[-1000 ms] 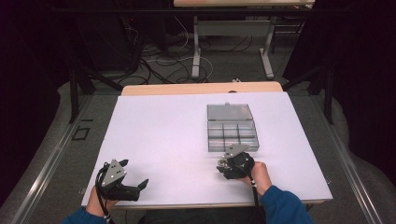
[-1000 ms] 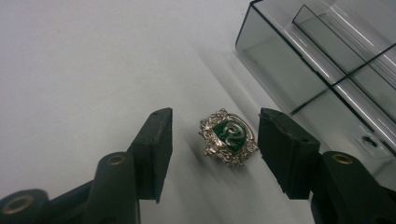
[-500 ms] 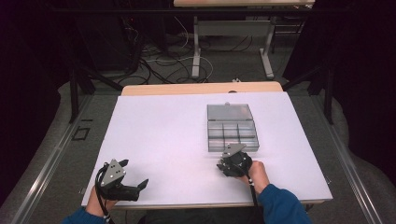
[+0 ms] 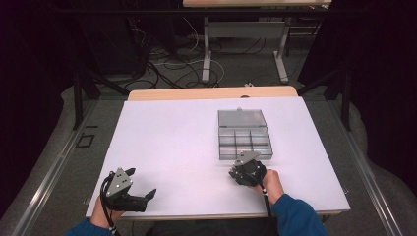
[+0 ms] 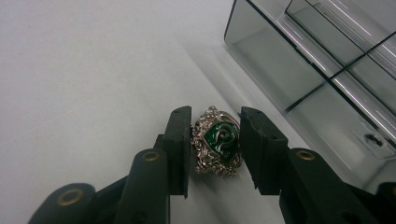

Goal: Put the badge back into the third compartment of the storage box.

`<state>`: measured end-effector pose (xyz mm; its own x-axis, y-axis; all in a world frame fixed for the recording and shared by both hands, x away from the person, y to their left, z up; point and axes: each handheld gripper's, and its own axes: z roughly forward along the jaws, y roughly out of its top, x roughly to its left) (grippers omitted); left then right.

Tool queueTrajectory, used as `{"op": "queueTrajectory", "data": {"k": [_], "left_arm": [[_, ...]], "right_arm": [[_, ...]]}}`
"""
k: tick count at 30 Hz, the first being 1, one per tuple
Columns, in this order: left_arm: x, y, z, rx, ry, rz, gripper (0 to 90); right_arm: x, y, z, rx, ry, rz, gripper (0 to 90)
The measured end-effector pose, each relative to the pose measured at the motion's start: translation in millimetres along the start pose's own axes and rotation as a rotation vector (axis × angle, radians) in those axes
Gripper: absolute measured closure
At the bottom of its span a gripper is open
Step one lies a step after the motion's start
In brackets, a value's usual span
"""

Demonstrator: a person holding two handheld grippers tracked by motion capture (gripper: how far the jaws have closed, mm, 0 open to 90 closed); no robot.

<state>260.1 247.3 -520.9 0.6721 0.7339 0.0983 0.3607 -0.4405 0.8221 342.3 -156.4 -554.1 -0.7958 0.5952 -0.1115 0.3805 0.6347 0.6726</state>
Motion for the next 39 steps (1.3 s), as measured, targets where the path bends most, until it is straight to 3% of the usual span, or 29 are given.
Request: {"op": "queueTrajectory", "data": {"k": [10,19,21,32,34,39], "left_arm": [[0.0,0.1,0.3,0.001,-0.002,-0.001,0.4],[-0.4,0.4,0.1,0.000,-0.002,0.002,0.4],[-0.3,0.4,-0.1,-0.001,-0.001,0.003,0.4],[0.0,0.6,-0.4,0.003,0.000,0.007,0.4],[-0.1,0.5,-0.1,-0.001,0.001,0.005,0.4],[-0.2,0.5,0.1,0.001,-0.001,0.005,0.4]], "right_arm": [[-1.3,1.0,-5.1,-0.026,-0.015,0.012,69.8],[-0.8,1.3,-9.6,-0.027,-0.017,-0.007,74.3],[0.5,1.9,-11.8,-0.026,-0.041,-0.030,77.4],[2.4,1.0,-19.1,-0.031,-0.113,-0.039,85.1],[1.6,1.0,-20.8,-0.041,-0.147,-0.049,88.0],[2.0,1.2,-20.3,-0.043,-0.157,-0.044,88.5]]}}
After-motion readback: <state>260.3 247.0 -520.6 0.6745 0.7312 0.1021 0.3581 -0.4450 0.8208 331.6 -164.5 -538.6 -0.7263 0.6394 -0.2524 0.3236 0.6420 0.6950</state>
